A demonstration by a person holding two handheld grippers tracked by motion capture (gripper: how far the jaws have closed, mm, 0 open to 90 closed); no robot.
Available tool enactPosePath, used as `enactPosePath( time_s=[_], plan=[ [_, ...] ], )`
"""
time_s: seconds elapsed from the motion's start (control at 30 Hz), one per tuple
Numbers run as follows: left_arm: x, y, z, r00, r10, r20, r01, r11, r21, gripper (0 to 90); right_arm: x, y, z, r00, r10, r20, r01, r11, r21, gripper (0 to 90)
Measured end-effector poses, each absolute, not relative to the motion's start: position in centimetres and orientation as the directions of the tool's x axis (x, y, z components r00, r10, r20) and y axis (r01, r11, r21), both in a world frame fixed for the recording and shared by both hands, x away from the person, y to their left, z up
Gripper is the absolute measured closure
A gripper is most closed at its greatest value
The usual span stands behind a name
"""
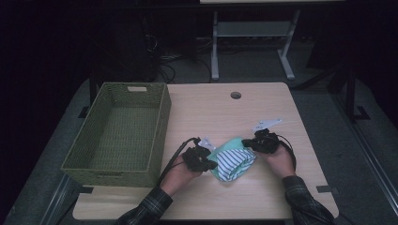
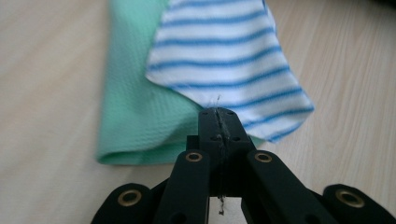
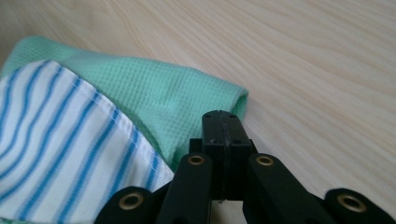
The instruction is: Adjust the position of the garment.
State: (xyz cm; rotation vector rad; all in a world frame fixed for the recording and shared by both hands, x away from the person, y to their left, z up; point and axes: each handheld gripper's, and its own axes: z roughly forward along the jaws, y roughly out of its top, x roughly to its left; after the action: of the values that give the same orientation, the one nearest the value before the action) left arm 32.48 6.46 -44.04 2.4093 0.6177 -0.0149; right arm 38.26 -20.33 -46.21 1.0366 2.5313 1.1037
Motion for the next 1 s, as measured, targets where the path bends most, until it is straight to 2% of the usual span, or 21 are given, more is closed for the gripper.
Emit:
enactPosePath(
  time_s=[0.2, 1.0],
  plan=[
    [32.9, 6.1, -45.2, 0.897, 0.424, -0.124, 0.421, -0.732, 0.535, 89.2, 38.3, -20.3, -46.9, -0.734, 0.671, 0.105, 0.538, 0.480, 0.693, 90.0],
    [35.8, 5.6, -45.1, 0.877, 0.479, -0.035, 0.424, -0.737, 0.526, 89.7, 34.3, -22.1, -46.5, -0.753, 0.650, 0.104, 0.542, 0.522, 0.659, 89.9]
  ],
)
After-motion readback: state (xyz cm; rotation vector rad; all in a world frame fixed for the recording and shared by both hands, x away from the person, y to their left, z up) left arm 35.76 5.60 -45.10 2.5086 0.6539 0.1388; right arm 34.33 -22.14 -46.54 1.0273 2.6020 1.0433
